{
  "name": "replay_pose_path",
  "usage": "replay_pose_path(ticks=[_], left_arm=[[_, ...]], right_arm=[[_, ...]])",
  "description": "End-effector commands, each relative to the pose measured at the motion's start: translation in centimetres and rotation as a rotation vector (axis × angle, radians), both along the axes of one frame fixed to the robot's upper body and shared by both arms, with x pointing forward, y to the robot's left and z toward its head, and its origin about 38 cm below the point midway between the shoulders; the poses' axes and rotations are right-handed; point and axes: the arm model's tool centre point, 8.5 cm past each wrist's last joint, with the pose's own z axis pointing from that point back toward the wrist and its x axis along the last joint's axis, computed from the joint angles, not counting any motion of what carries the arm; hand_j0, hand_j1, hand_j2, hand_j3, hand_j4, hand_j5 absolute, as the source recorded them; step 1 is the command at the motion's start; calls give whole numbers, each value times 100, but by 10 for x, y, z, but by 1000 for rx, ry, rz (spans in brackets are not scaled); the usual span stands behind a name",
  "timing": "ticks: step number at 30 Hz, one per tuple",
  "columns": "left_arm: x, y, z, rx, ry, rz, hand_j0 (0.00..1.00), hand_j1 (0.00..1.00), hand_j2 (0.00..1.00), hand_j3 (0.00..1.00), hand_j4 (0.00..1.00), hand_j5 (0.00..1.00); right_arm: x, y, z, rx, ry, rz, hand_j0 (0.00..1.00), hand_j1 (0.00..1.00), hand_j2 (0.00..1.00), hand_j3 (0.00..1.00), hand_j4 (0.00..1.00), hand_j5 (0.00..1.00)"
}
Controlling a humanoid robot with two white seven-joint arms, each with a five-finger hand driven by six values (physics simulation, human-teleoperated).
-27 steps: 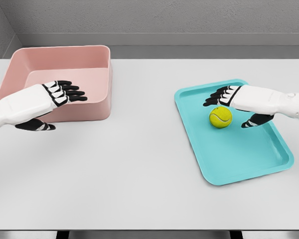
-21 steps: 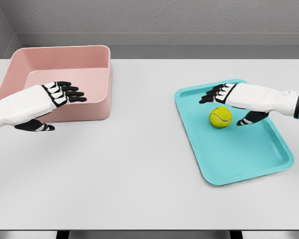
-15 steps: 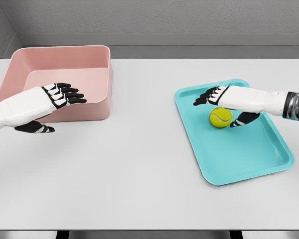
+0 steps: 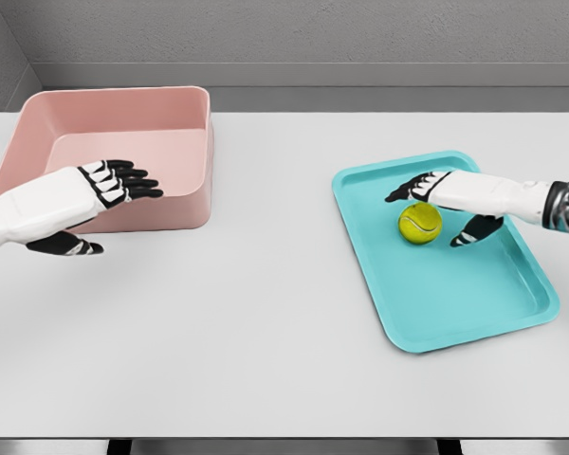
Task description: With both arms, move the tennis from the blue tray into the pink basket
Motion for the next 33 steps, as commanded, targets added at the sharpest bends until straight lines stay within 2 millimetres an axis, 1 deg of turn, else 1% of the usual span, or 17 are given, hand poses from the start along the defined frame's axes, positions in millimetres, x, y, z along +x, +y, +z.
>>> replay_pose_path(ticks=[1, 2, 5, 10, 16, 22, 24, 33], left_arm=[[1, 2, 3, -5, -4, 5, 100, 100, 100, 100, 100, 100], [2, 5, 2, -4, -2, 16, 100, 100, 100, 100, 100, 100], [1, 5, 0, -6, 3, 16, 100, 100, 100, 100, 100, 100], [1, 5, 0, -5, 3, 17, 100, 100, 100, 100, 100, 100], [1, 5, -2, -7, 8, 17, 100, 100, 100, 100, 100, 100], [0, 5, -3, -7, 10, 17, 100, 100, 100, 100, 100, 100], [0, 5, -3, -5, 11, 18, 100, 100, 100, 100, 100, 100], [-1, 5, -5, -21, 22, 18, 100, 100, 100, 100, 100, 100]], right_arm=[[2, 4, -2, 12, 5, -1, 100, 100, 100, 100, 100, 100], [3, 8, -1, 18, 1, 7, 100, 100, 100, 100, 100, 100], [5, 10, 2, 20, -6, 10, 100, 100, 100, 100, 100, 100], [5, 15, -2, 24, 2, 19, 100, 100, 100, 100, 100, 100], [4, 16, -8, 23, 17, 16, 100, 100, 100, 100, 100, 100], [6, 14, -17, 16, 40, 2, 100, 100, 100, 100, 100, 100], [7, 10, -19, 10, 47, -8, 100, 100, 100, 100, 100, 100], [8, 4, -22, 6, 55, -26, 100, 100, 100, 100, 100, 100]])
